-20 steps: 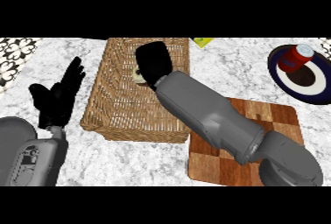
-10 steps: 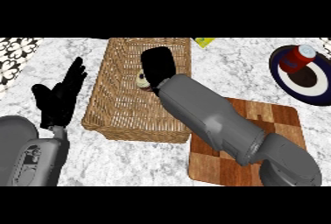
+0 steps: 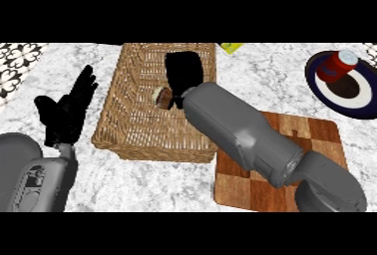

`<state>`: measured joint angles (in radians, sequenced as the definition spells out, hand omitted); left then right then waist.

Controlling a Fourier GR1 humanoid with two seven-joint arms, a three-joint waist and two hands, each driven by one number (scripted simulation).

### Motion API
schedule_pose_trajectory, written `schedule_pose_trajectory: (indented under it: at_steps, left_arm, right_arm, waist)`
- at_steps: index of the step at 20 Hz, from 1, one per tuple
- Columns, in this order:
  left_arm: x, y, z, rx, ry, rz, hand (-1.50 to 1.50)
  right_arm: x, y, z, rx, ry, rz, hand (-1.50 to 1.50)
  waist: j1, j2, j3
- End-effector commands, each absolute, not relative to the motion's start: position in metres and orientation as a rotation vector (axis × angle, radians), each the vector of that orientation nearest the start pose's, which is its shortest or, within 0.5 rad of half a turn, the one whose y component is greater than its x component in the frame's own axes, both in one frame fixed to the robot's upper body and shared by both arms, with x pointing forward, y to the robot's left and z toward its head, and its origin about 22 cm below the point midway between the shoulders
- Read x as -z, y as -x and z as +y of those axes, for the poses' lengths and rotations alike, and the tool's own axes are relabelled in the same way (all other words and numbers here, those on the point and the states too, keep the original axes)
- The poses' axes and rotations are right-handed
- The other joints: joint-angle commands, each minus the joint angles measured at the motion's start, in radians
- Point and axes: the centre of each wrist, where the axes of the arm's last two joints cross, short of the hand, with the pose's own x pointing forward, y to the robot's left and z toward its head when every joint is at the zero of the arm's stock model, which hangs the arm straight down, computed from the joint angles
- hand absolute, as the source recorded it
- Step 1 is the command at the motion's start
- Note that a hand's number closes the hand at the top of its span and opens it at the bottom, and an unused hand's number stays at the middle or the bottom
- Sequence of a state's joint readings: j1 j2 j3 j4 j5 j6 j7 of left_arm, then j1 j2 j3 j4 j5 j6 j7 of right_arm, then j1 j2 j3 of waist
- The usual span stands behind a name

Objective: Pick the cupcake from the cutting board and place it in the basket

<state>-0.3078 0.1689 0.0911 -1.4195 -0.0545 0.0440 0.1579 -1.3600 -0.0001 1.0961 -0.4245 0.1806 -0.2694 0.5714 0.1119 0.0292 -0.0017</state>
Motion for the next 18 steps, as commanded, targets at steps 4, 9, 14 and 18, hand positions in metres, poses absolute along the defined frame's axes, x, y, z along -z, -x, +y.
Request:
schedule_pose_trajectory:
  at_steps: [4, 9, 14, 18]
  left_arm:
    - [-0.045, -0.314, 0.261, 0.097, -0.218, -1.563, 0.00]
    - [-0.055, -0.311, 0.277, 0.081, -0.228, -1.541, 0.00]
    - [-0.041, -0.294, 0.286, 0.060, -0.239, -1.532, 0.00]
    - [-0.048, -0.295, 0.291, 0.041, -0.275, -1.538, 0.00]
  right_arm:
    - [-0.129, -0.399, 0.026, -1.009, 0.875, -1.533, -1.50]
    - [-0.135, -0.404, 0.021, -0.754, 0.751, -1.603, -1.50]
    - [-0.142, -0.411, 0.014, -0.550, 0.652, -1.569, -1.50]
    - [-0.126, -0.415, -0.007, -0.454, 0.575, -1.569, -1.50]
  waist:
    - [-0.024, -0.004, 0.001]
    - [-0.041, -0.010, 0.001]
    - [-0.065, -0.020, 0.001]
    - [-0.092, -0.025, 0.002]
